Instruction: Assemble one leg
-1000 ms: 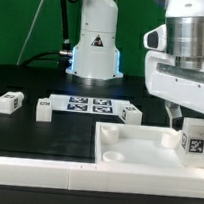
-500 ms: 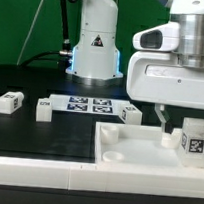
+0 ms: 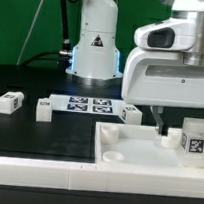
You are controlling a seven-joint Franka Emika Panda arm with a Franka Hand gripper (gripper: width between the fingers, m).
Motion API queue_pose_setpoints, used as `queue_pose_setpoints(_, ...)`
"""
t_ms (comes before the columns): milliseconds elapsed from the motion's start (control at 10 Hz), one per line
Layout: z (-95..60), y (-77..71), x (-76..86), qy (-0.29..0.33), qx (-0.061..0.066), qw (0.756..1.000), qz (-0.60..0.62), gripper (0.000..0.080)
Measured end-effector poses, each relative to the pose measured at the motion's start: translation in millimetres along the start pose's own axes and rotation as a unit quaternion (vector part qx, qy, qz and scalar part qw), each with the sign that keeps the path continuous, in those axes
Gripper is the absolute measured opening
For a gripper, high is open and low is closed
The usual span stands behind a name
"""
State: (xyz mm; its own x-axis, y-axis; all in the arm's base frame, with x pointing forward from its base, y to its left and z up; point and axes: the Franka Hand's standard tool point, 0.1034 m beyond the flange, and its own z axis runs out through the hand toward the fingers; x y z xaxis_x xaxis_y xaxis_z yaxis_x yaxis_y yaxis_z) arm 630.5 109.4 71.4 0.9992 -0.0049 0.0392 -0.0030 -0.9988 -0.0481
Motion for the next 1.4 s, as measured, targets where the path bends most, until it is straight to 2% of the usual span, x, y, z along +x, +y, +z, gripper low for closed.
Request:
queue_pose_setpoints(200,0.1,0.5,-0.1,0.000,0.000,1.000,-0.009,0.0637)
queue_pose_setpoints(400,0.1,0.2,-0.1,0.000,0.000,1.000,0.015,0.0287)
queue_pose_setpoints(600,0.1,0.1,-0.1,0.000,0.001,1.000,0.024,0.0290)
queue_pose_setpoints(800,0.1,-0.5,-0.3,-0.001,0.002,0.992,0.129,0.0290)
queue_pose_setpoints(1100,0.0,6.6,-2.3,-0.001,-0.002,0.973,0.232,0.0292)
queue_pose_setpoints(1400,-0.6,16.1,-3.9,0.003,-0.012,0.940,0.342,0.0304)
